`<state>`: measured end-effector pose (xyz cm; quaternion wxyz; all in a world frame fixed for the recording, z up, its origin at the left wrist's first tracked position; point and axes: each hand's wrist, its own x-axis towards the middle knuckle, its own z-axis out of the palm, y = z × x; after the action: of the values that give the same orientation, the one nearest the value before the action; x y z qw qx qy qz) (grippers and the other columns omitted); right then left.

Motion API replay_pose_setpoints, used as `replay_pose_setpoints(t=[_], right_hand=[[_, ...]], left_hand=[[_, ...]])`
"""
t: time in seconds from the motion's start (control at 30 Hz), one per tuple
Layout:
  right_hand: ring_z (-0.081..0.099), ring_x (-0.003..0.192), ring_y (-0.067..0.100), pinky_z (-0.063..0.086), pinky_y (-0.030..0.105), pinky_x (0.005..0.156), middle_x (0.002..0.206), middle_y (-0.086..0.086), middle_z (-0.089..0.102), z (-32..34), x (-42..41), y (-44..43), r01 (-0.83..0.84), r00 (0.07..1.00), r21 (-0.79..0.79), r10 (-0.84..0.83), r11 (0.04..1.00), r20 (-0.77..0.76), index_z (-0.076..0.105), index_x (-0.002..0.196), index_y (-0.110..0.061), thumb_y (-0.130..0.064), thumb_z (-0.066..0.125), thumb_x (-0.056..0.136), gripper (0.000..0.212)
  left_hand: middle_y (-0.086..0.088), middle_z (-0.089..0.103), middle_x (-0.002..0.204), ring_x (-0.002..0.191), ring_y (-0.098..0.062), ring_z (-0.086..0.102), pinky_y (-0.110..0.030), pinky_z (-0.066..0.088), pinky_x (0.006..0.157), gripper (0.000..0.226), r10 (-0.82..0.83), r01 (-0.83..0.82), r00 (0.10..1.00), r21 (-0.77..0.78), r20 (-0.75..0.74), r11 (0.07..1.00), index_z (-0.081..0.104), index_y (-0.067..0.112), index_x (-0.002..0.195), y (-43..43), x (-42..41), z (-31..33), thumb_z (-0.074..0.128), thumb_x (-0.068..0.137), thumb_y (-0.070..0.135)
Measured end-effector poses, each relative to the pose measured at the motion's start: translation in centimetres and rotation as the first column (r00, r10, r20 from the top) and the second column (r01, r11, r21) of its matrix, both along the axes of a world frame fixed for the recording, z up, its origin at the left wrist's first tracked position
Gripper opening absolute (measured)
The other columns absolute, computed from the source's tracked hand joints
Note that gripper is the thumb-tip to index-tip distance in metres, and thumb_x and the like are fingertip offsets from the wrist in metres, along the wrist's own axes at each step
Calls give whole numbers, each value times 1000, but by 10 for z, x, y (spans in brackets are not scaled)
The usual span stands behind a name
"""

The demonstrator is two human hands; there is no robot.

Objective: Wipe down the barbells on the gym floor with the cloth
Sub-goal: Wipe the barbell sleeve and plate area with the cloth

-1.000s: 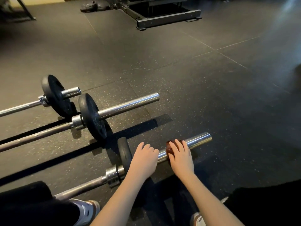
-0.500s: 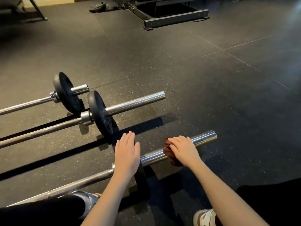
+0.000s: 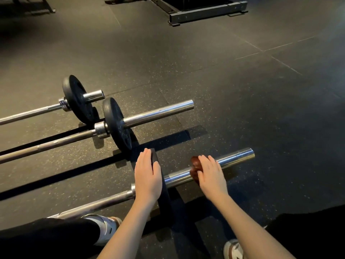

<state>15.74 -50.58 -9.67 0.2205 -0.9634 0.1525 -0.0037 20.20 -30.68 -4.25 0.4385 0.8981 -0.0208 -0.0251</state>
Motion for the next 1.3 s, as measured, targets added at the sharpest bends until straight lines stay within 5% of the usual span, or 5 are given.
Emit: replay_pose_setpoints(t=[0.23, 0.4, 0.6, 0.77, 1.3], right_hand=[[37, 135, 13, 16, 42, 121, 140, -7, 48, 3, 31, 25, -413, 909, 3, 412, 911, -61, 43, 140, -28, -27, 49, 97, 44], [21, 146, 19, 6, 40, 120, 153, -3, 36, -7, 4, 15, -35, 999, -89, 32, 995, -40, 36, 146, -26, -32, 41, 101, 46], [37, 137, 17, 23, 38, 117, 146, -4, 46, 0, 30, 50, -449, 892, -16, 447, 893, -63, 41, 143, -28, -30, 46, 98, 46], [41, 132, 17, 23, 39, 116, 135, -7, 51, -8, 17, 21, -125, 992, -64, 123, 990, -43, 45, 135, -29, -31, 44, 98, 37], [40, 128, 21, 35, 34, 108, 138, 1, 47, 16, 22, 35, -425, 895, -97, 401, 900, -196, 41, 141, -23, -20, 47, 98, 44]], left_hand=[[1, 24, 158, 145, -9, 15, -31, 11, 120, 59, 50, -53, 998, -59, -49, 997, 24, 15, 151, 0, 3, -1, 27, 96, 34], [1, 28, 155, 143, -8, 18, -34, 14, 119, 58, 41, -41, 999, -26, -18, 999, 26, 16, 150, 0, -4, 1, 26, 95, 33], [2, 25, 157, 145, -12, 16, -37, 12, 121, 50, 49, -48, 998, 13, -37, 999, 24, 17, 151, 2, 4, -3, 30, 102, 23], [2, 27, 156, 144, -12, 18, -36, 12, 121, 49, 37, -36, 999, 32, -16, 999, 26, 17, 151, 1, -2, 0, 32, 102, 22], [-2, 39, 147, 137, -20, 33, -47, 22, 116, 45, -62, 72, 997, 272, -45, 960, 32, 16, 144, 11, -3, 10, 28, 100, 26]])
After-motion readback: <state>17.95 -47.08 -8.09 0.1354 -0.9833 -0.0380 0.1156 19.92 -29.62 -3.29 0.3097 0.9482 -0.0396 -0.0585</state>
